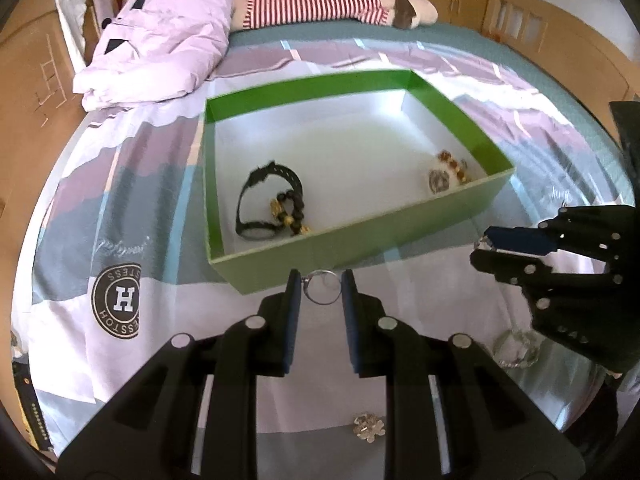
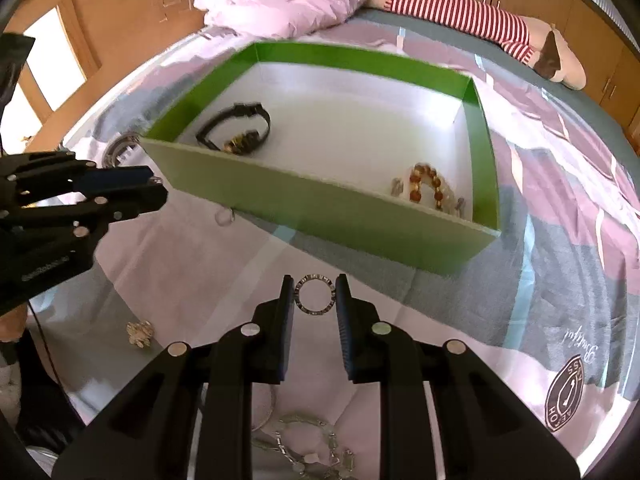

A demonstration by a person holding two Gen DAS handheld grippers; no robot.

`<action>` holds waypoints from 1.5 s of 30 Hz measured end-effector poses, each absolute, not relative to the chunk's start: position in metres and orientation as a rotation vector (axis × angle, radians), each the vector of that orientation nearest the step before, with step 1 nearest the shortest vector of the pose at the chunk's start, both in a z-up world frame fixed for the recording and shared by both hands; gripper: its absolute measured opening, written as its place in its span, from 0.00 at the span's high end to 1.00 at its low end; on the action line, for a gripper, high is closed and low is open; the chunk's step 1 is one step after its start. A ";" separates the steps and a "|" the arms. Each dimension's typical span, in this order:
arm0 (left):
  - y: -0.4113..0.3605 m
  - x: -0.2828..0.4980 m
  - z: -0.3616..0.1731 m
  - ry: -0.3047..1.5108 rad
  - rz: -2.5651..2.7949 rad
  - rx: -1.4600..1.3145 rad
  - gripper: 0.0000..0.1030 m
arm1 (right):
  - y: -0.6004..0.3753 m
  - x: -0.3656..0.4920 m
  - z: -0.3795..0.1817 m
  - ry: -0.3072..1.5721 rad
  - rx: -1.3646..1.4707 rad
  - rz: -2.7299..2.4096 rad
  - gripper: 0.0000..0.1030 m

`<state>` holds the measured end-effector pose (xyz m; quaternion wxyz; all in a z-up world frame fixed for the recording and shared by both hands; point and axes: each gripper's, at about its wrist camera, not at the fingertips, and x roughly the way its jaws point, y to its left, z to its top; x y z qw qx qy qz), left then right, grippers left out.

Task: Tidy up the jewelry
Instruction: 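Grasp a silver ring with left tool while right tool grasps another silver ring, then drop the silver ring into the green box with left tool while right tool drops its ring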

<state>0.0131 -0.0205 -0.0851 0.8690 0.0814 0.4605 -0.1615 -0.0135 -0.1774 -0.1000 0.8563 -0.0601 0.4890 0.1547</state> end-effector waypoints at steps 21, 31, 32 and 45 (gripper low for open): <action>-0.007 0.073 -0.091 0.991 -0.247 0.085 0.80 | -0.216 0.047 -0.080 0.912 0.079 0.188 0.80; -0.003 0.071 -0.086 0.994 -0.263 0.055 0.61 | -0.206 0.038 -0.065 0.865 0.040 0.188 0.53; -0.003 0.069 -0.085 0.994 -0.266 0.051 0.61 | -0.206 0.037 -0.063 0.864 0.043 0.189 0.53; -0.063 0.020 -0.112 1.036 -0.380 0.300 0.55 | -0.209 -0.019 -0.077 1.026 -0.029 0.200 0.53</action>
